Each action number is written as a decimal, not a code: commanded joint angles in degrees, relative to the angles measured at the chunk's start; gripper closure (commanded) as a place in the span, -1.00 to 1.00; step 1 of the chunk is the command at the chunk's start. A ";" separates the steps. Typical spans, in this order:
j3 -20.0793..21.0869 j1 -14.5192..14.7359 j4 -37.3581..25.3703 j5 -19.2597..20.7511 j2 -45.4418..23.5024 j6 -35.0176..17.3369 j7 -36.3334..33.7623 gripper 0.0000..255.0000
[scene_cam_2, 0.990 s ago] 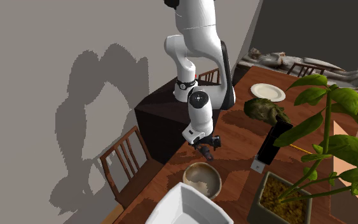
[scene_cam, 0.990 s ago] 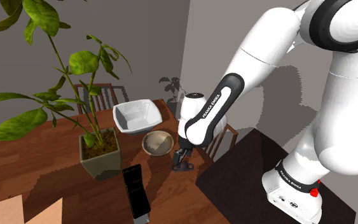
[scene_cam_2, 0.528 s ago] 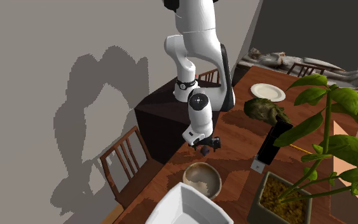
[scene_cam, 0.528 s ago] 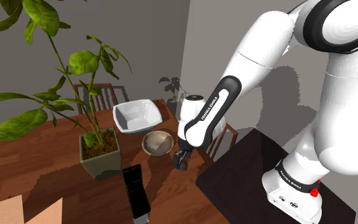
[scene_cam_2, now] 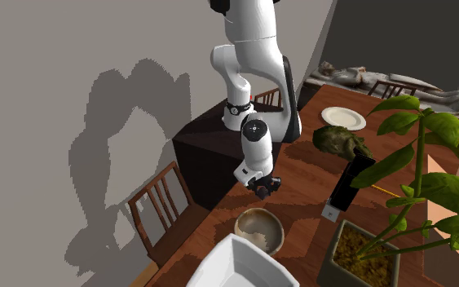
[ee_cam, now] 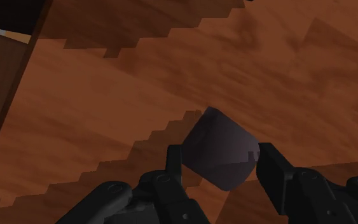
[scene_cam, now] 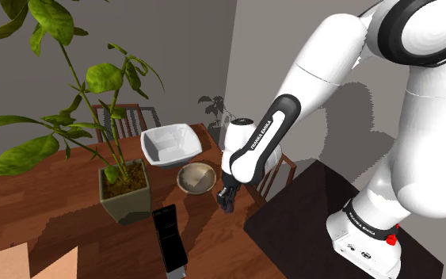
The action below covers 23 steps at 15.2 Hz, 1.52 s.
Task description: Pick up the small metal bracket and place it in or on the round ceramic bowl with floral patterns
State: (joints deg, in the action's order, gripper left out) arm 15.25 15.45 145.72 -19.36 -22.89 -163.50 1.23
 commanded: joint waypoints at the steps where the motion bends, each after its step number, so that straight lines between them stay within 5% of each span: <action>1: -0.01 0.00 0.00 0.00 -0.01 0.00 0.00 1.00; 22: 0.40 -0.60 2.56 0.08 16.20 13.52 -2.39 1.00; 23: 0.40 -0.60 2.56 0.08 16.20 13.52 -2.39 -1.00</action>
State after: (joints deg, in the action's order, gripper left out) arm 15.65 14.85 148.28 -19.28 -6.68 -149.98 -1.16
